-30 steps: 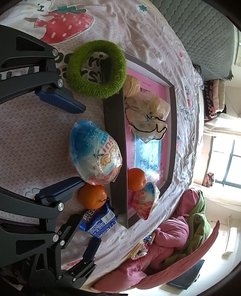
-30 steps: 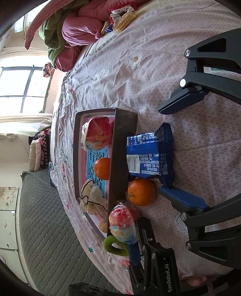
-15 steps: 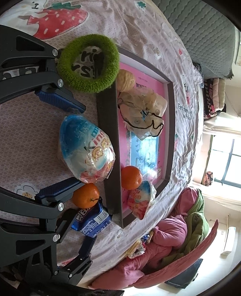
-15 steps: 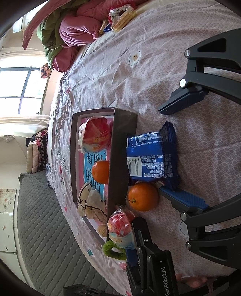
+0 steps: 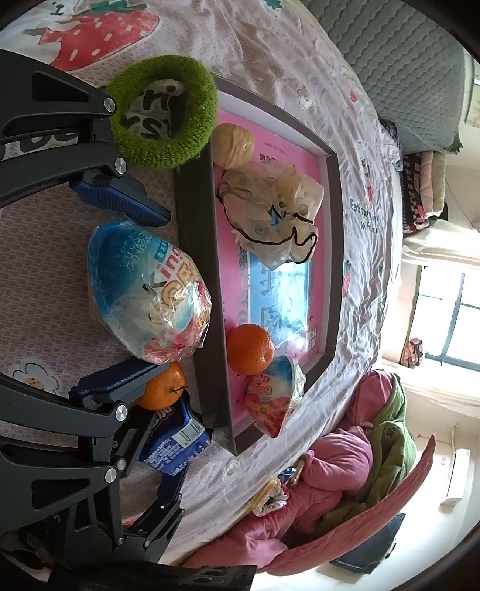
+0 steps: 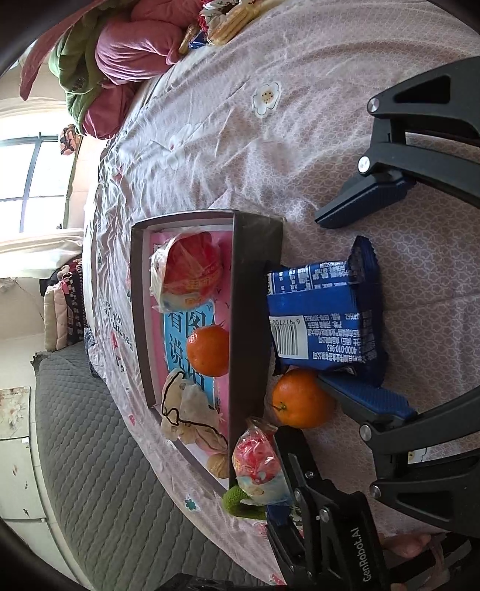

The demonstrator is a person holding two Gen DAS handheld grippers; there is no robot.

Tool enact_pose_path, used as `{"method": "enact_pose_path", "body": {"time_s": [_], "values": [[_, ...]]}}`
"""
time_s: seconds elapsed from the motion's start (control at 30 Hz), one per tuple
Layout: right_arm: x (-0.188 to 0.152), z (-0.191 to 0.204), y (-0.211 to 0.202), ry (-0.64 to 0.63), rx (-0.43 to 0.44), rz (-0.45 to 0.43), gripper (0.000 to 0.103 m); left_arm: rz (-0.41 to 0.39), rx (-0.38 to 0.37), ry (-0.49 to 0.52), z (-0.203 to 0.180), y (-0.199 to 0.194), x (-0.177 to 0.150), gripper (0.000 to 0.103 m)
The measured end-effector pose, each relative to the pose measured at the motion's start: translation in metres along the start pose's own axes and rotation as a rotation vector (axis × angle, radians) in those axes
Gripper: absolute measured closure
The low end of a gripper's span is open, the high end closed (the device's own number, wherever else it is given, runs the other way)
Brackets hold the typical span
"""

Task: Organize objects
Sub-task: 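Close left tool on the clear bag while right tool grasps the blue snack packet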

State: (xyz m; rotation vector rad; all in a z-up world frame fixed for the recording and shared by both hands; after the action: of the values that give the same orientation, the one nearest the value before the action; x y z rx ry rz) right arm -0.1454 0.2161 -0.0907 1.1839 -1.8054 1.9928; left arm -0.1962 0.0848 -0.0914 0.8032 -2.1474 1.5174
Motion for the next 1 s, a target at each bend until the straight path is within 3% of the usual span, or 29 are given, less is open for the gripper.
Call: {"method": "enact_pose_path", "body": {"time_s": [0.2,0.33,0.6,1.0], "values": [[-0.001,0.004,0.002,-0.029,-0.027,0.023,0.024,-0.009,0.002,0.011,-0.003,0.001,0.002,0.031],[-0.002,0.004,0.0,-0.032,-0.027,0.017,0.035,-0.011,0.0,0.012,-0.005,0.001,0.003,0.031],[-0.002,0.004,-0.004,-0.034,-0.025,-0.002,0.035,-0.021,0.004,0.035,-0.011,0.001,0.004,0.038],[-0.004,-0.006,-0.009,0.041,0.031,-0.037,0.036,-0.048,-0.023,0.041,-0.015,-0.006,0.002,0.04]]}}
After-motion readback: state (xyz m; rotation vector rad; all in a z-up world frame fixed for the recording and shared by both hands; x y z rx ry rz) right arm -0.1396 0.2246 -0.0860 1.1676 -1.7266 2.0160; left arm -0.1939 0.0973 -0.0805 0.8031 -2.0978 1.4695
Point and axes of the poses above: each gripper's, at about its wrist camera, not at the fingertips, and y roughly the way its jaws point, z to its left, x to its top, the point moved 8 cm from there along y, roughly the way its jaws point, and after that the axes turned 14 degrees about -y, right-handed, at the moved point
